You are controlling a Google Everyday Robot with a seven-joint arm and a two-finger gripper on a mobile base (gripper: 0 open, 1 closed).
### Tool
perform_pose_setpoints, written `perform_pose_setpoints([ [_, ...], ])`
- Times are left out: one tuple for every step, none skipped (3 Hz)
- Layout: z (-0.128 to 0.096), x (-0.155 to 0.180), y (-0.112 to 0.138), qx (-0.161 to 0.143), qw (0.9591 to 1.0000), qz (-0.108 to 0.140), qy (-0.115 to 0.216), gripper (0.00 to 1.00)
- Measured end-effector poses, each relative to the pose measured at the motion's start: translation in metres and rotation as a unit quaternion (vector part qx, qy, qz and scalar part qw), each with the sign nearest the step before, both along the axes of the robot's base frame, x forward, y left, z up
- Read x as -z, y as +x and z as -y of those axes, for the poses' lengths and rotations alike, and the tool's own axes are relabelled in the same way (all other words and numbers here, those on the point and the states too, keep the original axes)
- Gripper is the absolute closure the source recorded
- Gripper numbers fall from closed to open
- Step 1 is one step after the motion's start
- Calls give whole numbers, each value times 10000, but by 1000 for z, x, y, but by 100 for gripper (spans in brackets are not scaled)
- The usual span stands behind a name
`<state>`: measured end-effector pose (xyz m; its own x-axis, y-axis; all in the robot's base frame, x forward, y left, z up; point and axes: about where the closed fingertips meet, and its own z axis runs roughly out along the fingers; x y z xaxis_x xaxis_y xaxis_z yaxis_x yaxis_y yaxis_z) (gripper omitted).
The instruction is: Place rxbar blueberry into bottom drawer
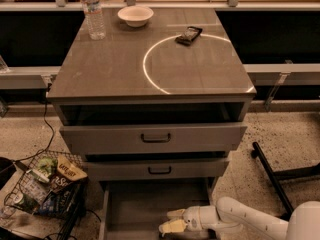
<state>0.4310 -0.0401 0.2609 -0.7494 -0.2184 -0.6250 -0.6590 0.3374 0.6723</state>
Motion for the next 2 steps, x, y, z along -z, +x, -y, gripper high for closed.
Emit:
perform_pose_setpoints([
  [-1,0,-1,-10,10000,-6,8,0],
  [-1,0,-1,-10,10000,-6,8,0],
])
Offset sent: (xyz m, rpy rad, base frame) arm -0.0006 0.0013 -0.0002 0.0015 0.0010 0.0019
